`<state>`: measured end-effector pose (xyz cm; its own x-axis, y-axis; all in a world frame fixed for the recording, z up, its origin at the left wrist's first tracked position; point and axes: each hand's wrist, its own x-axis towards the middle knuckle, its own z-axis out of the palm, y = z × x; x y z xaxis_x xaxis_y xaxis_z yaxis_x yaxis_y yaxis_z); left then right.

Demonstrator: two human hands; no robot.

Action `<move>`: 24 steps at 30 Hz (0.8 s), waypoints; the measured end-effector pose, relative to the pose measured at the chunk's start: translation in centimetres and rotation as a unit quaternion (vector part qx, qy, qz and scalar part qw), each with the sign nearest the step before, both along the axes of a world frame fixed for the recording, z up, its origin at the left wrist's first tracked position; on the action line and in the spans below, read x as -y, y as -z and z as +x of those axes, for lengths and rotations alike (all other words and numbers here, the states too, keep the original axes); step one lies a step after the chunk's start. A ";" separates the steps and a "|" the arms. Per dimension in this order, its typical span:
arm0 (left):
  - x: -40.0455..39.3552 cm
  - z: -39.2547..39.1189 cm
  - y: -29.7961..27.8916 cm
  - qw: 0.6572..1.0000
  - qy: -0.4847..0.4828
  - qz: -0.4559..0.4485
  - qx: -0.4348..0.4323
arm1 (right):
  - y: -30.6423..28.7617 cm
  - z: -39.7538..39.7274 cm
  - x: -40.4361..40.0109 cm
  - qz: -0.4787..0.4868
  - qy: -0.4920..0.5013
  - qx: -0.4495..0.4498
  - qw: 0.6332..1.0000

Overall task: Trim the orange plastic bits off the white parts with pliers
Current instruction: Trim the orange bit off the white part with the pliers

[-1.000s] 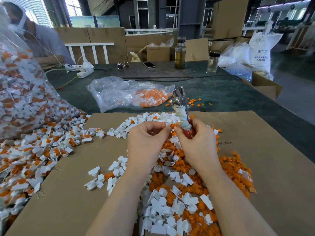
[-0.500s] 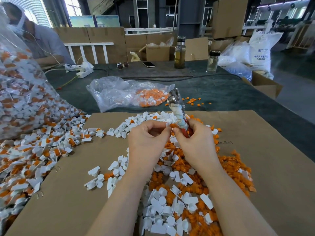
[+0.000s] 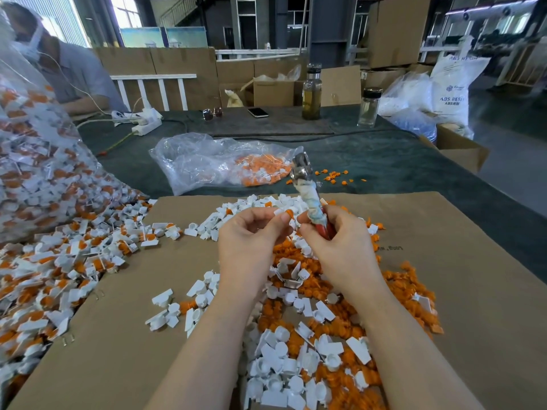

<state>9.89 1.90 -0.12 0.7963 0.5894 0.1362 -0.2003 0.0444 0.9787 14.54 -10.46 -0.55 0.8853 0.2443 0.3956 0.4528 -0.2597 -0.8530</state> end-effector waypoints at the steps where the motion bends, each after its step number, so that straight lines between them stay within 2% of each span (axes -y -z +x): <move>1: -0.1 0.0 0.0 1.000 0.002 -0.006 0.006 | 0.0 0.0 0.1 -0.006 -0.002 -0.003 1.000; 13: -1.0 -0.3 -0.1 0.998 -0.022 -0.028 0.048 | -0.3 0.2 1.2 -0.057 -0.102 -0.090 0.989; 19: -0.4 -0.2 0.0 0.997 -0.043 0.069 0.000 | -0.1 -0.2 0.0 -0.031 -0.028 0.009 0.999; 24: 0.3 0.0 0.2 0.994 -0.046 0.102 -0.018 | 0.0 -0.2 -0.3 -0.023 0.024 0.046 0.998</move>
